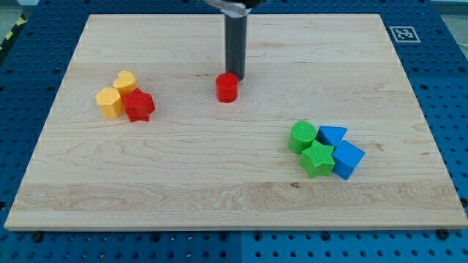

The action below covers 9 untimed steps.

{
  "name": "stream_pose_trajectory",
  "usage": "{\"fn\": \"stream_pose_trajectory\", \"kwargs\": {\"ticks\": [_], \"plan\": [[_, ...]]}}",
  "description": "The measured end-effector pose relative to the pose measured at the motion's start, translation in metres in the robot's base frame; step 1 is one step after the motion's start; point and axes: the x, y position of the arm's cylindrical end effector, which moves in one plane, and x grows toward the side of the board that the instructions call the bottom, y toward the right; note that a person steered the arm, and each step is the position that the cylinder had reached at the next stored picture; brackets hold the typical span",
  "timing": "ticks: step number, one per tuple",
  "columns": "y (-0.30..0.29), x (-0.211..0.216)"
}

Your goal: Move the red circle horizontally to the right side of the yellow heart

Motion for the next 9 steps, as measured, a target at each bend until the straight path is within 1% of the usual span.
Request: {"fn": "stream_pose_trajectory", "kwargs": {"ticks": [1,2,3,4,5,6,7,8,9], "plan": [[0.046,-0.021],[0.087,-0.001],[0.072,0.041],[0.008,0.040],[-0.027,0.025],[-0.011,-0.008],[-0.018,-0.017],[-0.043,0.005],[-0.026,0.002]]}}
